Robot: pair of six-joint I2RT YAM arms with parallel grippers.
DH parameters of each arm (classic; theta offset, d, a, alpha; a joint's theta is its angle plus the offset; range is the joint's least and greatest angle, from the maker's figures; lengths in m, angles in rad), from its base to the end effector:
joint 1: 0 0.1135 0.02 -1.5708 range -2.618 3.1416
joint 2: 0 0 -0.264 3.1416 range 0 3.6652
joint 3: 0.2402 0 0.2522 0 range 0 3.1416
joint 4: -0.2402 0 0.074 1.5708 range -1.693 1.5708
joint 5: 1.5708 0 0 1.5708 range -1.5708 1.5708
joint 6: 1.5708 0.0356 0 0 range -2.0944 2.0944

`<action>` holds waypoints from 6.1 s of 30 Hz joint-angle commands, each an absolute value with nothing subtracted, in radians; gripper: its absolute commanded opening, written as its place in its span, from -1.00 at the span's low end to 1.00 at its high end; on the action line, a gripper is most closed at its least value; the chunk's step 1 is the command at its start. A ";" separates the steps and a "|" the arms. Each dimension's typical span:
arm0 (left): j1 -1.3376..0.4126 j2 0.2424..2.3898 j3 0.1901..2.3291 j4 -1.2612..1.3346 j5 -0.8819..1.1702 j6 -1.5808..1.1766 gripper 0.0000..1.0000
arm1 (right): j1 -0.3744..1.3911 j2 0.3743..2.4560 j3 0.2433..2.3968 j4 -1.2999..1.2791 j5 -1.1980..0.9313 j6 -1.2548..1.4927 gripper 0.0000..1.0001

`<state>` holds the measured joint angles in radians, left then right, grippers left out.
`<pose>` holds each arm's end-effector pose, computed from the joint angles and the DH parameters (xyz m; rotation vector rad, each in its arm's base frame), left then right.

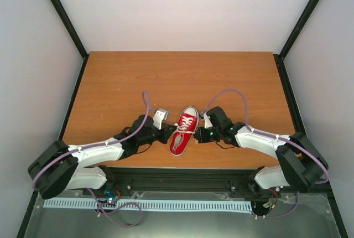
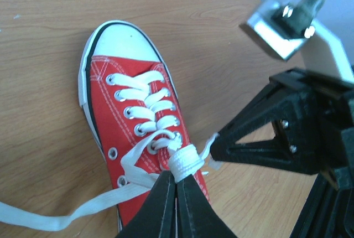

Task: Tie the shoes

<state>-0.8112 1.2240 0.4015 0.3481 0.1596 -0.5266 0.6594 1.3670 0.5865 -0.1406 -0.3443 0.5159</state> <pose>0.1598 -0.1765 0.1732 0.4160 2.1503 -0.9656 0.1886 0.1614 0.1567 -0.3448 2.6325 0.8784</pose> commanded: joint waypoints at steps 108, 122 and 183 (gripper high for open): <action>-0.581 1.522 0.714 0.175 0.610 -0.705 -0.98 | 0.651 1.364 0.699 -0.144 -0.341 0.508 -0.94; -0.583 1.514 0.688 0.219 0.636 -0.666 -0.98 | 0.730 1.472 0.780 -0.113 -0.330 0.518 -0.94; -0.565 1.625 0.774 0.094 0.577 -0.547 -0.37 | 0.765 1.528 0.769 -0.088 -0.228 0.560 -0.95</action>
